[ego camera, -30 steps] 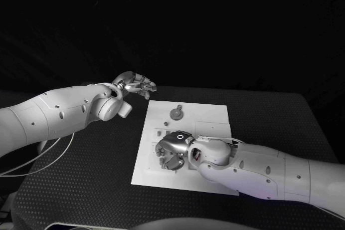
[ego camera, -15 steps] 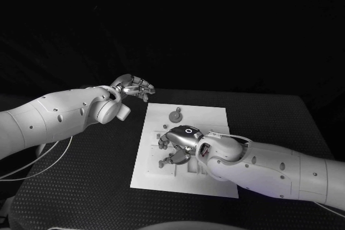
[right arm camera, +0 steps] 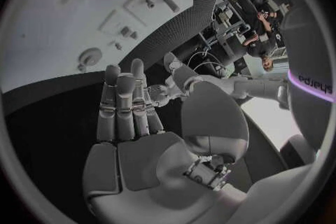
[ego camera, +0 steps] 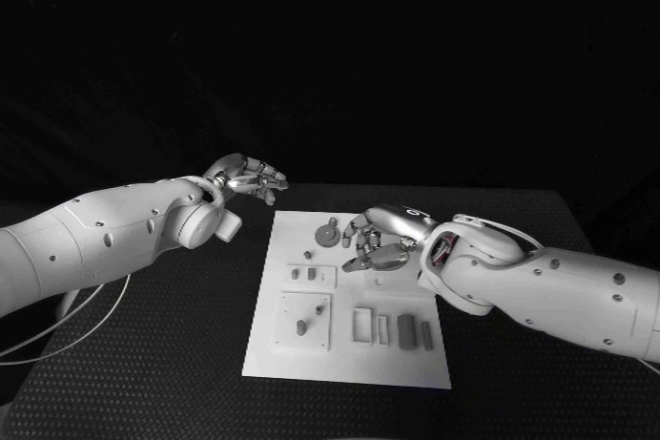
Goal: Assemble the parts on the task board
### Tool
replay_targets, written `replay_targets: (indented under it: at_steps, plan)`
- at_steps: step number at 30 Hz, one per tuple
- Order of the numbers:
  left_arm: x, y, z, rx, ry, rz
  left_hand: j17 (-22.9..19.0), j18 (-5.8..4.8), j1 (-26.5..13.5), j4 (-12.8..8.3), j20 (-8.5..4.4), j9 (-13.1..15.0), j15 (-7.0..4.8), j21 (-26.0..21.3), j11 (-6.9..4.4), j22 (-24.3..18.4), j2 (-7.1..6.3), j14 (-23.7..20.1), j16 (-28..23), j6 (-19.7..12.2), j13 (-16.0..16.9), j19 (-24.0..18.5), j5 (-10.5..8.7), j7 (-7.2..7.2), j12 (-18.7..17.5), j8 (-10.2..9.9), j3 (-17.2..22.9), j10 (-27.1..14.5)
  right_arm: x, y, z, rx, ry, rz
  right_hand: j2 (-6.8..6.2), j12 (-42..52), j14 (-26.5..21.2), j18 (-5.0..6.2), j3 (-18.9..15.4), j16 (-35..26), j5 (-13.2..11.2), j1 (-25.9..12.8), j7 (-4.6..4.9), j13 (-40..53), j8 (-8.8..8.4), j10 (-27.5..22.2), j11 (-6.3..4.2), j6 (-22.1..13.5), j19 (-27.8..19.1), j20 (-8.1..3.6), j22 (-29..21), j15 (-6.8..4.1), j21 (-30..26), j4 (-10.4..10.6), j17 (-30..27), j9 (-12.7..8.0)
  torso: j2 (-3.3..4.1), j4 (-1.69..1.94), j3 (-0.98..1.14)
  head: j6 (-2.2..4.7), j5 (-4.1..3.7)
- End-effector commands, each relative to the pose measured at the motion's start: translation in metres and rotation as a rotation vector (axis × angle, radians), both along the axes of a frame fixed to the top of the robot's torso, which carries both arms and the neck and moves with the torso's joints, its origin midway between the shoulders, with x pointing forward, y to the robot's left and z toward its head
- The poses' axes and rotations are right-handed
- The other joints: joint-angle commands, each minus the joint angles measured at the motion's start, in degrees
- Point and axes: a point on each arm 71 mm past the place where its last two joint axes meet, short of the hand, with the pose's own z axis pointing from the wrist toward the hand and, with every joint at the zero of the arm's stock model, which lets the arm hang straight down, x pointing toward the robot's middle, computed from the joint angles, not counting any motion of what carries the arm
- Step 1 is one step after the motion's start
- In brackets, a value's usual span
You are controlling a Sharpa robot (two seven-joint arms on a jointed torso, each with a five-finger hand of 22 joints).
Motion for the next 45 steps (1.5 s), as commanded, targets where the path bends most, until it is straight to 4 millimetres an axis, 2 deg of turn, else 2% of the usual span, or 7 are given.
replay_targets:
  at_steps: [1,7,12,17,25,32,45]
  plan:
    - [0.001,-0.001,0.001,-0.012,-0.009,-0.011,0.10,0.62,-0.21,0.39,-0.27,-0.08,0.01,-0.31,0.19,0.09,0.17,0.39,-0.38,-0.31,-0.02,0.25,0.23,0.10,0.31,0.22,0.06,-0.17,0.004,-0.017,-0.004,0.028,0.213,-0.075,0.14,8.15,0.81,-0.51,-0.67,2.16,0.06,-1.07,-0.65,8.24,0.34,-1.20,-0.72,0.16,1.09,-0.29,1.08,-0.92,0.67,0.21,1.26,0.35,-0.48,-0.66,0.18,0.28,0.00]
    - [0.002,-0.002,0.000,-0.011,-0.007,-0.012,0.13,0.62,-0.22,0.41,-0.27,-0.09,0.00,-0.32,0.19,0.11,0.18,0.40,-0.39,-0.31,-0.02,0.26,0.22,0.09,0.32,0.24,0.05,-0.16,0.002,-0.053,-0.014,0.001,0.398,-0.190,1.52,24.93,0.82,-0.51,0.07,9.07,0.05,-4.27,-1.82,24.30,1.69,-8.05,-1.58,2.15,2.62,-1.49,1.32,-1.71,2.25,2.68,5.63,2.99,-0.94,-1.19,0.25,0.18,0.23]
    - [0.001,-0.001,-0.004,-0.011,-0.001,-0.012,0.14,0.62,-0.23,0.42,-0.27,-0.10,0.00,-0.33,0.19,0.11,0.19,0.40,-0.40,-0.31,-0.02,0.26,0.23,0.09,0.32,0.25,0.04,-0.16,-0.008,-0.070,-0.025,-0.063,0.479,-0.215,3.13,29.78,2.08,-0.51,0.11,11.46,0.07,-7.47,-2.74,27.11,2.57,-6.72,-2.49,4.00,3.77,-2.23,1.27,-2.54,3.23,5.42,6.81,4.14,-1.19,-1.40,0.35,-0.12,0.48]
    - [0.000,-0.001,-0.006,-0.012,0.005,-0.013,0.16,0.62,-0.25,0.43,-0.27,-0.11,0.00,-0.33,0.19,0.12,0.21,0.41,-0.41,-0.32,-0.02,0.27,0.23,0.09,0.33,0.26,0.03,-0.16,-0.018,-0.086,-0.036,-0.015,0.605,-0.282,3.19,33.99,4.61,-0.51,0.49,13.71,0.11,-9.25,-3.34,29.16,2.39,-4.84,-3.16,4.57,6.61,-3.87,1.23,-3.15,4.73,7.05,7.57,4.83,-1.27,-1.47,0.33,-0.15,0.28]
    - [-0.001,0.000,-0.008,-0.016,0.005,-0.016,0.20,0.61,-0.31,0.46,-0.26,-0.12,0.01,-0.36,0.19,0.14,0.18,0.40,-0.44,-0.33,-0.02,0.26,0.22,0.10,0.32,0.27,-0.01,-0.17,-0.033,-0.103,-0.056,-0.124,0.738,-0.324,3.39,36.69,5.79,-0.51,0.03,15.18,0.05,-11.72,-3.48,30.58,2.17,-4.19,-3.27,4.99,8.21,-4.86,1.20,-3.38,5.58,7.88,8.12,5.44,-1.48,-1.62,0.19,-0.57,-0.33]
    - [-0.001,-0.001,-0.008,-0.019,0.005,-0.018,0.23,0.61,-0.37,0.50,-0.26,-0.14,0.01,-0.38,0.20,0.15,0.17,0.40,-0.47,-0.34,-0.02,0.26,0.21,0.10,0.32,0.29,-0.05,-0.18,-0.038,-0.106,-0.066,-0.228,0.760,-0.355,2.67,37.52,5.91,-0.51,0.01,15.65,0.05,-14.49,-3.47,30.93,1.64,-4.19,-3.27,4.84,8.58,-5.39,1.17,-3.39,5.84,9.55,8.27,5.63,-1.75,-1.95,0.04,-1.15,-0.65]
    - [-0.001,-0.002,-0.008,-0.025,0.009,-0.023,0.27,0.61,-0.43,0.53,-0.26,-0.17,0.02,-0.41,0.20,0.17,0.18,0.38,-0.52,-0.36,-0.02,0.25,0.21,0.10,0.32,0.31,-0.09,-0.19,-0.043,-0.089,-0.085,-0.273,0.774,-0.351,1.59,38.00,5.84,-0.51,0.83,15.98,0.06,-17.29,-3.12,30.90,0.10,-4.28,-2.94,3.90,8.48,-5.77,1.20,-3.09,6.01,11.43,8.30,5.18,-1.69,-1.83,-0.03,-1.71,-0.70]
